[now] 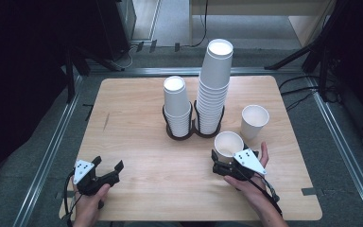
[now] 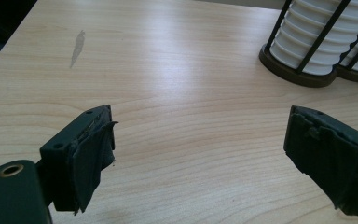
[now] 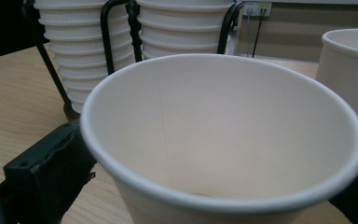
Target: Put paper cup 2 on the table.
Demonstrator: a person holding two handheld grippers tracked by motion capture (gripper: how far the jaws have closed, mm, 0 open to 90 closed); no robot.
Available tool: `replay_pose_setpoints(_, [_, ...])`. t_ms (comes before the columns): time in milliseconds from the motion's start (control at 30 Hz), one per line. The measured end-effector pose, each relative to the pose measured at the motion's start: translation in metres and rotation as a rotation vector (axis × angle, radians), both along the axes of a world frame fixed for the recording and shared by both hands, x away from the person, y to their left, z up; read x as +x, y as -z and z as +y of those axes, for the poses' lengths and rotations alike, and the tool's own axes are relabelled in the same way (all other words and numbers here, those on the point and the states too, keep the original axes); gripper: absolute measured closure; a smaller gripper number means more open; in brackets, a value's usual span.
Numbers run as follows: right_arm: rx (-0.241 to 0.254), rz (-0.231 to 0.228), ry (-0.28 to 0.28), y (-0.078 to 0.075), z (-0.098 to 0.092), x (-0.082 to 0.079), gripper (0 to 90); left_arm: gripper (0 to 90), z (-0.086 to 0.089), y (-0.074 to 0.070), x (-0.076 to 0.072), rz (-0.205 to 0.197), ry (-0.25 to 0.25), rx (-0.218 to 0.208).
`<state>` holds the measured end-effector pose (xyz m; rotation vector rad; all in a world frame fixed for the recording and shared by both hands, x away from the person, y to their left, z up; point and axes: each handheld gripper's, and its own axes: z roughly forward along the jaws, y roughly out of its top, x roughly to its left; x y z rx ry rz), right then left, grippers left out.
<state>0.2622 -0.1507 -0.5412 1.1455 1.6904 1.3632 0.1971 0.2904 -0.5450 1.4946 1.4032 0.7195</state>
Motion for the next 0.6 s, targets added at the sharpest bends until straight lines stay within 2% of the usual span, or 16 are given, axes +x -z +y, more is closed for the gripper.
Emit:
replay_pose_setpoints(100, [-0.016, -0.016, -0.004, 0.000, 0.000, -0.001, 0.0, 8.9, 0.002, 0.002, 0.001, 0.007, -0.005, -0.009])
replay_pose_setpoints(233, [-0.021, -0.015, -0.001, 0.000, 0.000, -0.003, 0.0, 8.9, 0.002, 0.003, 0.001, 0.007, -0.004, -0.013])
replay_pose_setpoints(600, [-0.052, -0.035, 0.003, -0.004, -0.017, -0.020, 0.0, 8.9, 0.000, 0.005, 0.003, 0.009, 0.002, -0.009])
